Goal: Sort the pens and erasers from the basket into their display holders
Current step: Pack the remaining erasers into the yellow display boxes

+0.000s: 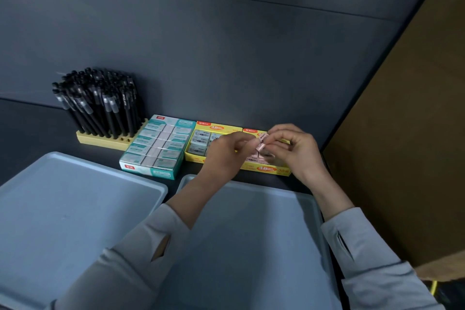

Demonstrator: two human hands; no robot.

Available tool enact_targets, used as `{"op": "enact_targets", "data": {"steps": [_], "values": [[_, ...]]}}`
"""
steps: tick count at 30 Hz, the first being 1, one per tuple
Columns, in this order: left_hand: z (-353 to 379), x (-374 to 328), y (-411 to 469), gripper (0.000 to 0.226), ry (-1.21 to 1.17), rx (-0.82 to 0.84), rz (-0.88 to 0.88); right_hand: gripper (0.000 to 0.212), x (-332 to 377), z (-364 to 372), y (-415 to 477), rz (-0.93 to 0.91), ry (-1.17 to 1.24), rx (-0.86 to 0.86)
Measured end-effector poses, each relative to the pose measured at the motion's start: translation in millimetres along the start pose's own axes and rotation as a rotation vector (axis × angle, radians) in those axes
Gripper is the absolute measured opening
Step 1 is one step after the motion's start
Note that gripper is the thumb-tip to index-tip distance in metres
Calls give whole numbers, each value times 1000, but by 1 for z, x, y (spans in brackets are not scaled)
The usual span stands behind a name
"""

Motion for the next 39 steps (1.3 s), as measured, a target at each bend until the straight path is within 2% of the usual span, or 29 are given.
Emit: {"op": "enact_targets", "data": {"steps": [2, 5, 9, 11, 15, 19, 22, 29, 35, 39], "values": [[2, 4, 0, 5, -179, 14, -135, 13, -2, 1, 0, 50, 43, 3], [5, 10, 0, 8, -273, 19, -229, 16, -6, 0, 0, 152, 112, -3], [6, 9, -1, 10, -286, 26, -227, 7, -12, 4, -2, 322, 298, 9], [8, 5, -2, 12, -263, 46, -193, 12, -13, 4, -2, 345, 298, -14], [4, 0, -4, 17, -85, 42, -42, 27, -17, -3, 3, 359, 161, -20], [-1, 4, -6, 17, 349, 26, 239, 18, -28, -22, 8, 336, -134, -19], [4, 4, -11, 18, 541, 60, 386, 13, -34, -25, 3, 381, -242, 27], [7, 1, -12, 26, 597, 25, 459, 12, -27, -15, 4, 364, -468, 99], [9, 3, -10, 29, 531, 45, 438, 11, -27, -6, 9, 383, -576, 119], [10, 5, -9, 32, 529, 67, 426, 13, -26, 5, 13, 317, -755, 123]]}}
Point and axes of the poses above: each hand's wrist, its own y-axis towards the middle knuckle, its own z-axis out of the palm, x = y × z, the point moved 6 cm from there along y, towards the middle knuckle, and after that the axes turned 5 degrees about -x, right-handed, at the moved point
